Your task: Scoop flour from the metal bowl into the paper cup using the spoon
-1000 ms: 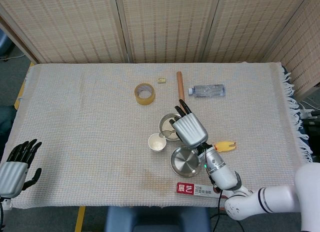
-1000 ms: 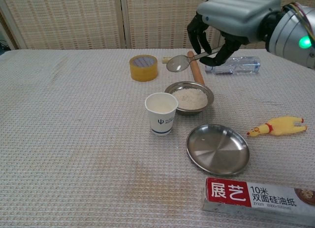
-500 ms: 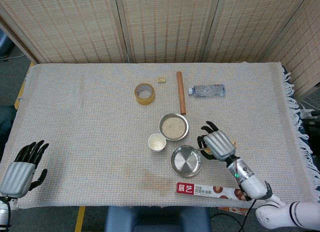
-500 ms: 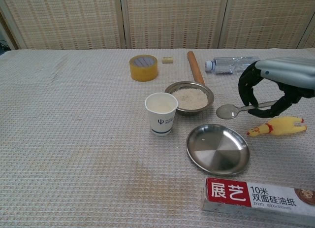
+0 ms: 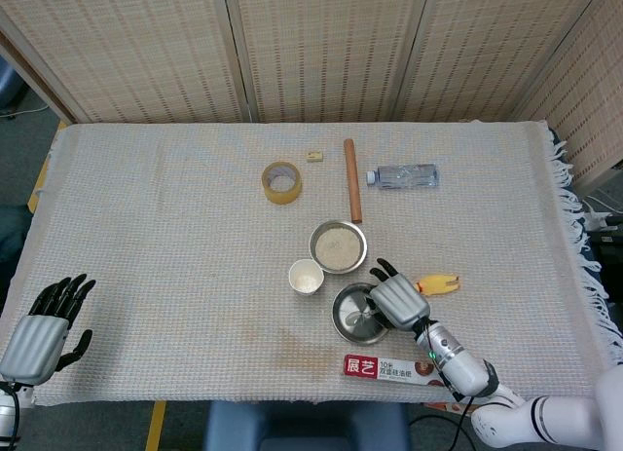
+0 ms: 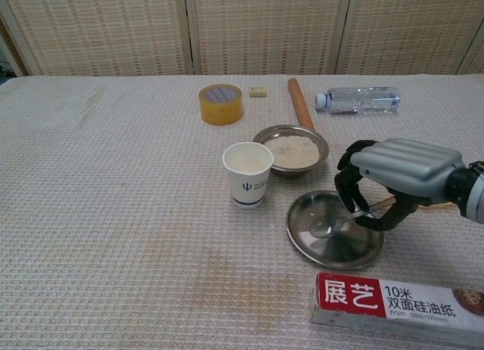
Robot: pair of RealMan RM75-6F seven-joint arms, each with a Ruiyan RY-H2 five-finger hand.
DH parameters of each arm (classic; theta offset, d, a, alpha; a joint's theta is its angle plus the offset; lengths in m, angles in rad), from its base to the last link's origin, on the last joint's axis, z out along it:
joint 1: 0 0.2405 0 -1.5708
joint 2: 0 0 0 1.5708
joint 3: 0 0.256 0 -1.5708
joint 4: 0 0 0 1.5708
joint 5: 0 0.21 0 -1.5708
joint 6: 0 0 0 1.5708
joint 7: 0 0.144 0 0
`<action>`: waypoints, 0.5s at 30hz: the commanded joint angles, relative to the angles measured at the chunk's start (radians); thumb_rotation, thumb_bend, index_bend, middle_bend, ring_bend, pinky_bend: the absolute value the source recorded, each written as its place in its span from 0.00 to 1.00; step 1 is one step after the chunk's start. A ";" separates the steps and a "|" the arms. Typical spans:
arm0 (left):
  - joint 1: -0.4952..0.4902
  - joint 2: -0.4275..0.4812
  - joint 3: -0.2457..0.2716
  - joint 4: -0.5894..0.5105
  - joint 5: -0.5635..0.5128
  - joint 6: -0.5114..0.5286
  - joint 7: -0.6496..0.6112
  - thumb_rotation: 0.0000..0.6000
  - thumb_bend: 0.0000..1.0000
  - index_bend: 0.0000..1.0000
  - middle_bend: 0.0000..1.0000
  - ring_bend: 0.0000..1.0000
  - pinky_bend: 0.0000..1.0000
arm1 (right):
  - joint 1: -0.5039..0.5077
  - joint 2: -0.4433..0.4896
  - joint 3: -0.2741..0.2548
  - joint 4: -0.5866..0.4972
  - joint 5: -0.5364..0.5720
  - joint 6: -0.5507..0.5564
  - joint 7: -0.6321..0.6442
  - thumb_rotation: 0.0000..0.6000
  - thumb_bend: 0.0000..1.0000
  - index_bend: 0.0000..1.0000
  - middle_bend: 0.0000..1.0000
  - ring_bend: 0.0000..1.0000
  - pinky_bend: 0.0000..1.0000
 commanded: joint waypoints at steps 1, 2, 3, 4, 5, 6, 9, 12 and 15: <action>-0.002 -0.001 0.000 0.002 -0.005 -0.005 -0.002 1.00 0.44 0.00 0.00 0.00 0.10 | -0.011 -0.007 0.010 0.001 0.001 -0.002 -0.018 1.00 0.35 0.46 0.45 0.09 0.06; -0.001 -0.001 0.000 0.001 -0.005 -0.005 -0.002 1.00 0.44 0.00 0.00 0.00 0.10 | -0.014 -0.008 0.012 -0.001 0.000 -0.001 -0.020 1.00 0.34 0.41 0.43 0.08 0.06; -0.001 0.000 0.001 0.001 -0.004 -0.005 -0.003 1.00 0.44 0.00 0.00 0.00 0.10 | -0.017 -0.007 0.014 -0.003 0.000 -0.002 -0.022 1.00 0.34 0.38 0.42 0.07 0.06; -0.002 0.000 0.002 0.002 -0.003 -0.007 -0.007 1.00 0.44 0.00 0.00 0.00 0.10 | -0.020 -0.004 0.016 -0.008 0.006 -0.006 -0.033 1.00 0.33 0.36 0.41 0.07 0.06; -0.003 0.000 0.003 0.003 -0.002 -0.009 -0.013 1.00 0.44 0.00 0.00 0.00 0.10 | -0.020 0.002 0.015 -0.016 0.013 -0.013 -0.044 1.00 0.31 0.32 0.40 0.07 0.06; -0.004 0.001 0.004 0.003 -0.002 -0.013 -0.018 1.00 0.44 0.00 0.00 0.00 0.10 | -0.021 0.008 0.015 -0.026 0.017 -0.020 -0.052 1.00 0.30 0.29 0.39 0.06 0.06; -0.005 0.001 0.003 0.003 -0.004 -0.014 -0.016 1.00 0.45 0.00 0.00 0.00 0.10 | -0.029 0.030 0.014 -0.057 0.018 -0.017 -0.082 1.00 0.29 0.25 0.37 0.05 0.06; -0.002 0.001 0.003 0.001 -0.001 -0.005 -0.012 1.00 0.45 0.00 0.00 0.00 0.10 | -0.054 0.062 0.015 -0.095 -0.010 0.034 -0.095 1.00 0.27 0.20 0.34 0.03 0.06; 0.002 0.002 0.002 -0.001 0.003 0.007 -0.010 1.00 0.45 0.00 0.00 0.00 0.10 | -0.090 0.112 0.013 -0.144 -0.043 0.104 -0.098 1.00 0.26 0.14 0.31 0.01 0.04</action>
